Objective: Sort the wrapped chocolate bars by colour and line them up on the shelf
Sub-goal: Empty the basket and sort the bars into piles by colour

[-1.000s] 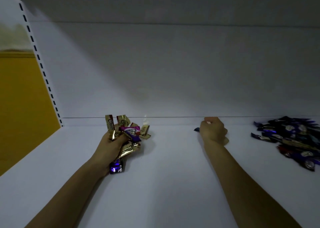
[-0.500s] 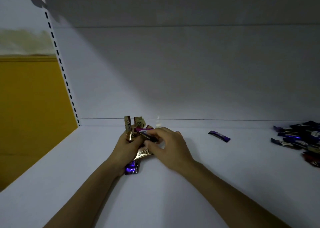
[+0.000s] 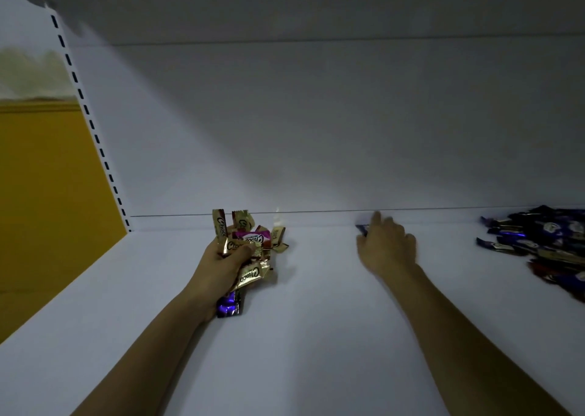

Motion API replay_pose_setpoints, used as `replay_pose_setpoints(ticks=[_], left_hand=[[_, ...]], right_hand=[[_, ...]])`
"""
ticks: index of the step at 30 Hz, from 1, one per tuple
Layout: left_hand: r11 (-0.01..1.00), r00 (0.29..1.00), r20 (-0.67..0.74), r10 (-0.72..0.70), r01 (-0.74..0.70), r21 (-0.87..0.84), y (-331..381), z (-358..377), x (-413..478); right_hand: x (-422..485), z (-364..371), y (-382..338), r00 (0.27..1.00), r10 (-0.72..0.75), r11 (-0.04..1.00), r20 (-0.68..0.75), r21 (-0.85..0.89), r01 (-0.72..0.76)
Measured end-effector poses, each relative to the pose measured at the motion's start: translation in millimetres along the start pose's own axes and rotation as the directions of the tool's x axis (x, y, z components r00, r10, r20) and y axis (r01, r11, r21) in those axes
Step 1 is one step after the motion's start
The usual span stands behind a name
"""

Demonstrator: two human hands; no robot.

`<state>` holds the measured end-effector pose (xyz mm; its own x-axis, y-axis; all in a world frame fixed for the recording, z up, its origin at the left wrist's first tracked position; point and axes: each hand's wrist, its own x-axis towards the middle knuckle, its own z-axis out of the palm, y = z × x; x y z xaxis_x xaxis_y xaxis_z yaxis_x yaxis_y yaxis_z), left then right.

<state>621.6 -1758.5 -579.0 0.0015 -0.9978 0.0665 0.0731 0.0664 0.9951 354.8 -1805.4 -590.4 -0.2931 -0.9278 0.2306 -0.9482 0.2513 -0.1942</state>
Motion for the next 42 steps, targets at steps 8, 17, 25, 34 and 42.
replay_pose_setpoints(ticks=[8, 17, 25, 34, 42], left_hand=[[1.000, 1.000, 0.008, -0.002, 0.002, 0.019, 1.2, 0.9, -1.9], [0.988, 0.974, 0.197, 0.112, -0.129, 0.079, 4.6, 1.8, -7.2], [0.967, 0.972, 0.217, 0.091, -0.138, 0.213, 5.3, 2.6, -6.1], [0.999, 0.994, 0.104, 0.015, -0.019, 0.041, 7.5, 5.9, -6.0], [0.999, 0.998, 0.061, 0.035, -0.036, 0.016, 4.4, 4.4, -5.5]], right_hand=[[-7.8, -6.0, -12.5, 0.996, -0.089, 0.987, -0.027, 0.134, 0.092], [-67.6, -14.2, -104.9, 0.908, -0.419, 0.309, 0.006, 0.941, 0.136], [-59.9, -15.8, -89.3, 0.910, -0.412, 0.226, 0.044, 0.972, 0.056], [-36.7, -43.1, -57.5, 0.963, -0.263, 0.350, 0.064, 0.936, 0.034], [-39.4, -34.2, -54.8, 0.939, -0.332, 0.885, -0.085, 0.315, 0.342]])
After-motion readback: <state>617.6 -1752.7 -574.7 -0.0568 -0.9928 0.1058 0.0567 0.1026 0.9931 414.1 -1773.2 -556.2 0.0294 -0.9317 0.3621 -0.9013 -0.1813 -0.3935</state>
